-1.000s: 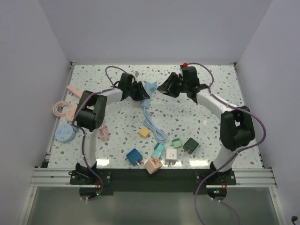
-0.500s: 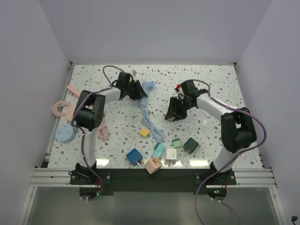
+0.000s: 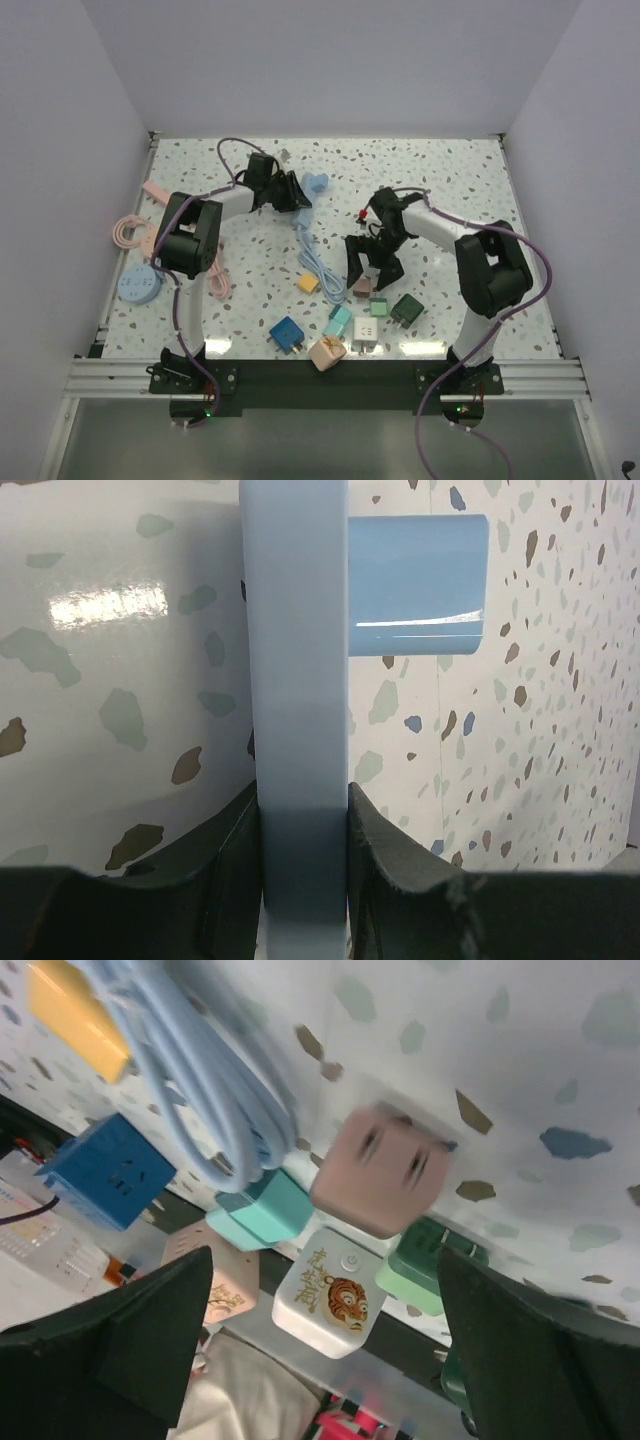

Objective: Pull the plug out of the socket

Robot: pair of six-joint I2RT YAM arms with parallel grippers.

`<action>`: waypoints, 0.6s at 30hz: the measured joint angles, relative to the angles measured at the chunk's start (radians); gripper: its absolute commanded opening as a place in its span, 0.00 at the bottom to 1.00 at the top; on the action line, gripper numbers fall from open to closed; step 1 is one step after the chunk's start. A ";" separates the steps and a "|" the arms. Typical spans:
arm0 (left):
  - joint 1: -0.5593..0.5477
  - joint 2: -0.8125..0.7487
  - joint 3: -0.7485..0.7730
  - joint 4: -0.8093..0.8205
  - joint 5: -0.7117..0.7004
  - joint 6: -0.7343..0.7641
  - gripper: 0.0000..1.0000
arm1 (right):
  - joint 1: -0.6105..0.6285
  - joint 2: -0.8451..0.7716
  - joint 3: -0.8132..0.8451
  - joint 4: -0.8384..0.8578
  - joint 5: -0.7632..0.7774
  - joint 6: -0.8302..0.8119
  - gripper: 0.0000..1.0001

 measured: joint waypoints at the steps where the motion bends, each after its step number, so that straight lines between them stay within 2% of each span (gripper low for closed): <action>1: 0.000 -0.001 -0.002 0.001 0.003 0.006 0.00 | -0.002 0.011 0.043 -0.022 0.000 -0.011 0.99; 6: 0.000 -0.007 -0.011 0.003 0.008 0.018 0.00 | -0.018 0.093 0.303 -0.027 0.005 -0.001 0.99; 9: -0.002 -0.019 -0.028 0.003 0.007 0.021 0.00 | -0.033 0.162 0.446 0.031 0.036 0.037 0.99; 13: -0.006 -0.034 -0.052 0.014 0.007 0.023 0.00 | -0.047 0.270 0.562 0.159 0.084 0.132 0.99; 18: -0.016 -0.051 -0.084 0.028 0.006 0.021 0.00 | -0.055 0.409 0.599 0.361 0.114 0.275 0.98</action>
